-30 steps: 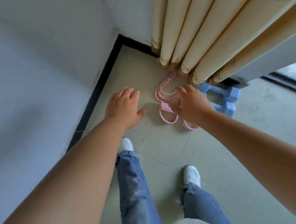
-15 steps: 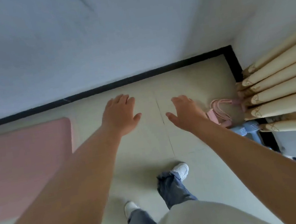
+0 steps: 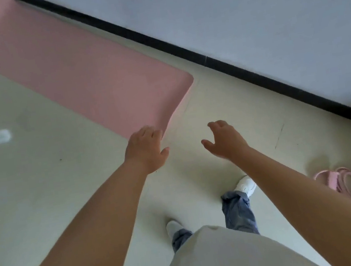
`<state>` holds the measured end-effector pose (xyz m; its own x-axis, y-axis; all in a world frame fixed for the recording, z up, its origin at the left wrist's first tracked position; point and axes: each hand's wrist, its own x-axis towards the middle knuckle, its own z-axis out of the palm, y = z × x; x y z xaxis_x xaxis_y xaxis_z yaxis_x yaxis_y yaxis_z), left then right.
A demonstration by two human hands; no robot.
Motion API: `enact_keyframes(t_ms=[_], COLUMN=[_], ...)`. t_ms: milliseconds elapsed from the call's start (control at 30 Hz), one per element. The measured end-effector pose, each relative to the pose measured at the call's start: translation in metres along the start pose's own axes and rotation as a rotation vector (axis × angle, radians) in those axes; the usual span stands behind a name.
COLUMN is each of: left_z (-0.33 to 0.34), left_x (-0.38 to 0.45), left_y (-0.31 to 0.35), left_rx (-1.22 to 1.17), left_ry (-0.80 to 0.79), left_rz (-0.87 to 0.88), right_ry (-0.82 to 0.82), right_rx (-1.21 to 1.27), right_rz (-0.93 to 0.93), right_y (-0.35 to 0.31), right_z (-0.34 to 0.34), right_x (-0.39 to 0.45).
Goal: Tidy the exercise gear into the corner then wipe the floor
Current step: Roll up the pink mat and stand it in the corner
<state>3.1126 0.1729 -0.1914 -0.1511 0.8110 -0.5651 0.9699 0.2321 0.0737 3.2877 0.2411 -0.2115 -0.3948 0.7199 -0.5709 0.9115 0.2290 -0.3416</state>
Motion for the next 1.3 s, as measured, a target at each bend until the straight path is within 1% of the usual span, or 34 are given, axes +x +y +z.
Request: enact_keyframes(t_ms=[133, 300, 400, 500, 567, 667, 767, 867, 1067, 1167, 1300], left_z=[0.015, 0.014, 0.001, -0.020, -0.040, -0.072, -0.098, -0.114, -0.116, -0.119, -0.115], left_x=[-0.039, -0.041, -0.016, 0.021, 0.052, 0.093, 0.134, 0.168, 0.246, 0.289, 0.340], left_y=[-0.087, -0.155, -0.190, -0.225, -0.250, -0.285, -0.321, -0.352, -0.399, -0.410, -0.415], left_rx=[-0.076, -0.123, -0.117, -0.102, -0.096, -0.073, -0.018, 0.022, 0.175, 0.278, 0.391], left_ry=[-0.001, 0.000, 0.014, 0.039, 0.044, -0.007, -0.007, -0.019, -0.146, -0.195, -0.185], left_rz=[-0.079, -0.106, -0.091, -0.089, -0.055, 0.008, 0.034, 0.059, 0.168, 0.286, 0.486], right_ry=[-0.040, -0.058, -0.077, -0.085, -0.089, -0.118, -0.134, -0.133, -0.129, -0.077, -0.001], right_rx=[-0.051, -0.080, -0.083, -0.062, -0.046, -0.002, 0.026, 0.116, 0.262, 0.346, 0.483], right_rz=[-0.086, -0.102, -0.088, -0.066, -0.052, 0.008, 0.033, 0.122, 0.362, 0.517, 0.726], right_y=[-0.088, -0.155, -0.182, -0.208, -0.229, -0.264, -0.297, -0.317, -0.323, -0.321, -0.322], right_z=[0.027, 0.039, 0.039, 0.034, 0.027, 0.015, 0.008, 0.005, 0.014, 0.018, 0.042], right_x=[0.006, 0.036, 0.068, 0.108, 0.141, 0.180, 0.222, 0.254, 0.300, 0.315, 0.328])
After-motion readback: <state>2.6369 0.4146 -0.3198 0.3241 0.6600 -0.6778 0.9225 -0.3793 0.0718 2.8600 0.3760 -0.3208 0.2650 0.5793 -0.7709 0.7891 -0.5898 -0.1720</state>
